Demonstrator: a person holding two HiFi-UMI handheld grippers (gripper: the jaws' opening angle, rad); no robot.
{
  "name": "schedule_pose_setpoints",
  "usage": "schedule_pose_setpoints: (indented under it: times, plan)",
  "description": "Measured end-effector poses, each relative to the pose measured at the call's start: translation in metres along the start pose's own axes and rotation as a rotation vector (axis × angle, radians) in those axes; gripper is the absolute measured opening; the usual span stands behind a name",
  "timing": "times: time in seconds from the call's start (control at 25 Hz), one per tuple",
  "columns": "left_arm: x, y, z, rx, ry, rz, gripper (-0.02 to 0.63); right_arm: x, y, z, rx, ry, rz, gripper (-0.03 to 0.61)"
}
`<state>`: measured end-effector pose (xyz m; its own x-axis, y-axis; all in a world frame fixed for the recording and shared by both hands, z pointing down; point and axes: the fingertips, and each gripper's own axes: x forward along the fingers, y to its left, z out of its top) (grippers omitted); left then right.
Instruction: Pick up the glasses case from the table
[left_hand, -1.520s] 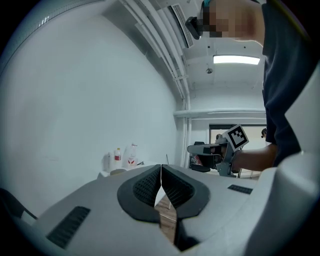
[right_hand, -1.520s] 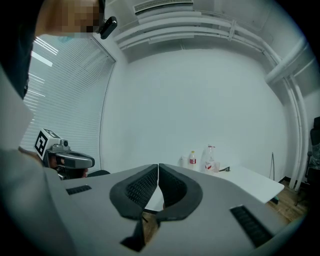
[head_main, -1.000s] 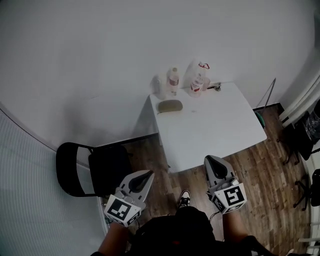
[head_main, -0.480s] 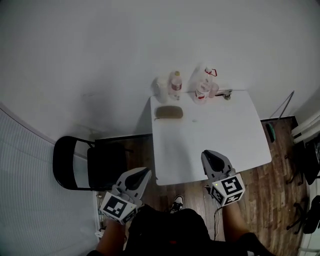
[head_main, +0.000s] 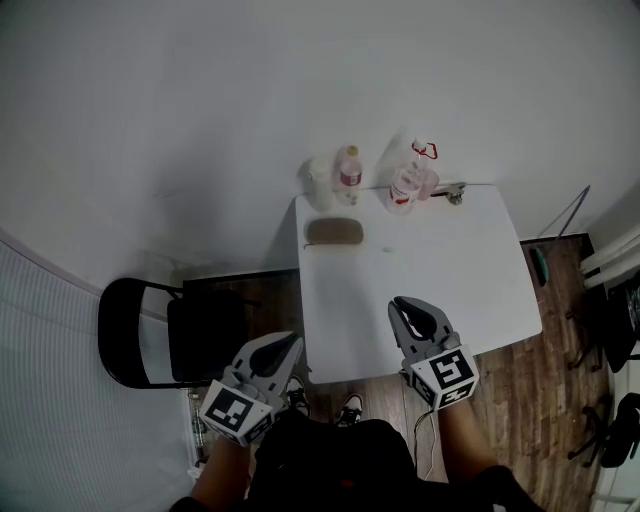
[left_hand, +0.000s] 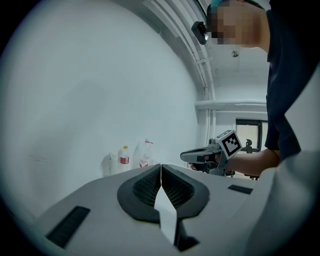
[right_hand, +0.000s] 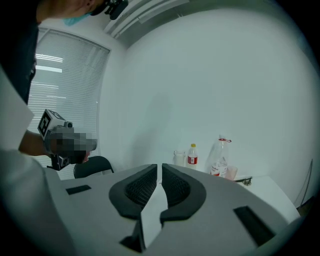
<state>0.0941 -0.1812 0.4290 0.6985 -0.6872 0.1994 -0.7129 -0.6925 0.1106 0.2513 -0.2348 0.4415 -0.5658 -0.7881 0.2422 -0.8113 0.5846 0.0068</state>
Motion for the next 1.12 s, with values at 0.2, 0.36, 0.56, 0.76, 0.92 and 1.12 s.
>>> schedule_pose_setpoints:
  times: [0.2, 0.36, 0.56, 0.76, 0.92, 1.12]
  plan:
    - [0.001, 0.035, 0.002, -0.020, -0.014, -0.042, 0.021, 0.024, 0.014, 0.001, -0.011, 0.030, -0.044, 0.023]
    - [-0.011, 0.072, -0.002, -0.006, -0.012, -0.079, 0.021, 0.072, 0.032, 0.007, -0.176, 0.098, -0.059, 0.024]
    - [-0.017, 0.094, -0.017, 0.093, 0.000, -0.152, 0.021, 0.148, 0.031, -0.009, -0.449, 0.280, -0.030, 0.071]
    - [-0.024, 0.110, -0.025, 0.070, -0.005, -0.173, 0.021, 0.208, 0.020, -0.046, -0.613, 0.480, 0.120, 0.257]
    - [-0.025, 0.126, -0.036, 0.049, 0.006, -0.148, 0.021, 0.252, -0.004, -0.080, -0.689, 0.612, 0.207, 0.311]
    - [-0.027, 0.142, -0.040, -0.118, -0.019, -0.086, 0.021, 0.291, -0.034, -0.116, -0.741, 0.750, 0.257, 0.336]
